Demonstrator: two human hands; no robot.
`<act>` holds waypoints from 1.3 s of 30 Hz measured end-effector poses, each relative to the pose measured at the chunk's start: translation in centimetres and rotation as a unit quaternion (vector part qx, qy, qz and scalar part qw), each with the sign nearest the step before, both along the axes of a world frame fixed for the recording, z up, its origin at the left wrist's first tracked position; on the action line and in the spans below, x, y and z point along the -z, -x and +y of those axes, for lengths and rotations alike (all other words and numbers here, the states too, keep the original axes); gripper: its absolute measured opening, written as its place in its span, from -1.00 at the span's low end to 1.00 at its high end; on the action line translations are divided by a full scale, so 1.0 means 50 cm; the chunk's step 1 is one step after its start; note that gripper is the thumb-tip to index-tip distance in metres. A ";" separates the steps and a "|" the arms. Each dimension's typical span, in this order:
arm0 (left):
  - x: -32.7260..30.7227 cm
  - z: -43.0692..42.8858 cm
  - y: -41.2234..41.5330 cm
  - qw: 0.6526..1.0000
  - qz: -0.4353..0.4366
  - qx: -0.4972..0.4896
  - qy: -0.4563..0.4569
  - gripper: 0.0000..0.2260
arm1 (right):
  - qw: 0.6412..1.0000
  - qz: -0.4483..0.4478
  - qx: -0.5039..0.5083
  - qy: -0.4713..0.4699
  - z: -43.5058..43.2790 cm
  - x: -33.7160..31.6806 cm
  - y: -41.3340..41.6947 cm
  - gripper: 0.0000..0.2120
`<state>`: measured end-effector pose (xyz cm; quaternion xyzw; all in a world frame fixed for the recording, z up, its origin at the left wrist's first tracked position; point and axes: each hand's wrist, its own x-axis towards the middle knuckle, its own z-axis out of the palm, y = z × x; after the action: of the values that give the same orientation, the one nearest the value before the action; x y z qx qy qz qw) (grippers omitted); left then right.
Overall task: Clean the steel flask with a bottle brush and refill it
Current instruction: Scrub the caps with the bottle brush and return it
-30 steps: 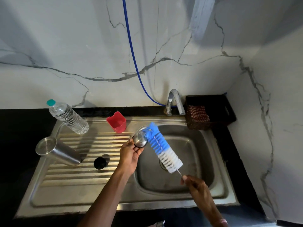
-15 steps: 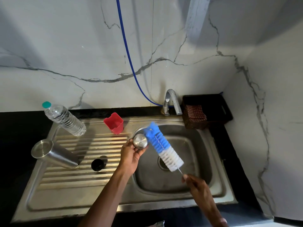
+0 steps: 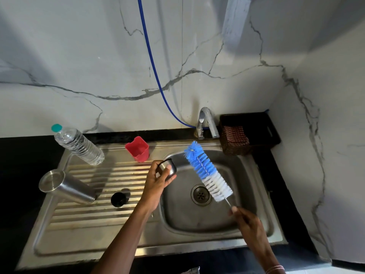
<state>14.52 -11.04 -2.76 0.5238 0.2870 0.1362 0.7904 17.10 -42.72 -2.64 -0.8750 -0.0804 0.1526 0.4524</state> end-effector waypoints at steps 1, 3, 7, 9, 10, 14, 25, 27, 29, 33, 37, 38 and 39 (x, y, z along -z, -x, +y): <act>-0.001 0.003 0.005 0.999 -0.003 0.007 -0.040 -0.78 | 1.000 -0.006 -0.006 0.005 -0.005 -0.006 0.000 -0.58; -0.001 0.012 0.011 0.998 -0.002 0.002 -0.062 -0.55 | 0.999 -0.014 -0.008 0.036 -0.017 -0.017 -0.002 -0.69; 0.005 0.046 0.019 0.998 -0.012 0.025 -0.050 -0.45 | 0.992 -0.061 0.006 0.112 -0.020 -0.051 0.003 -0.78; -0.001 0.063 0.024 0.994 -0.017 0.077 -0.073 -0.48 | 0.980 -0.112 0.003 0.162 -0.012 -0.071 0.010 -0.81; -0.007 0.069 0.027 0.992 -0.019 0.102 -0.073 -0.50 | 0.974 -0.140 0.000 0.178 -0.007 -0.083 0.014 -0.83; -0.025 0.078 0.028 0.995 -0.009 0.101 0.001 -0.64 | 0.948 -0.250 -0.055 0.191 0.000 -0.108 0.025 -0.82; -0.030 0.041 -0.005 0.996 0.078 -0.008 0.045 -0.54 | 0.849 -0.410 -0.078 0.325 0.055 -0.156 0.077 -0.45; -0.036 0.037 -0.011 0.994 0.080 -0.036 0.065 -0.62 | 0.853 -0.412 -0.061 0.315 0.056 -0.157 0.082 -0.45; -0.039 0.030 -0.014 0.993 0.089 -0.045 0.066 -0.68 | 0.859 -0.406 -0.046 0.308 0.055 -0.159 0.084 -0.45; -0.037 0.011 -0.020 0.994 0.103 -0.002 0.040 -0.70 | 0.858 -0.404 -0.044 0.314 0.062 -0.156 0.085 -0.47; -0.039 0.003 -0.028 0.997 0.066 0.011 0.036 -0.75 | 0.942 -0.140 -0.120 0.280 0.067 -0.140 0.087 -0.63; -0.039 0.005 -0.030 0.998 0.050 0.017 0.038 -0.77 | 0.974 0.035 -0.145 0.173 0.063 -0.139 0.085 -0.76; -0.039 0.009 -0.031 0.998 0.033 0.026 0.043 -0.79 | 0.965 0.215 -0.149 0.017 0.067 -0.146 0.080 -0.84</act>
<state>16.08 -10.61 -0.79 0.5010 0.3046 0.0859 0.8055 13.12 -39.37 4.68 -0.8072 -0.1077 0.4042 0.4164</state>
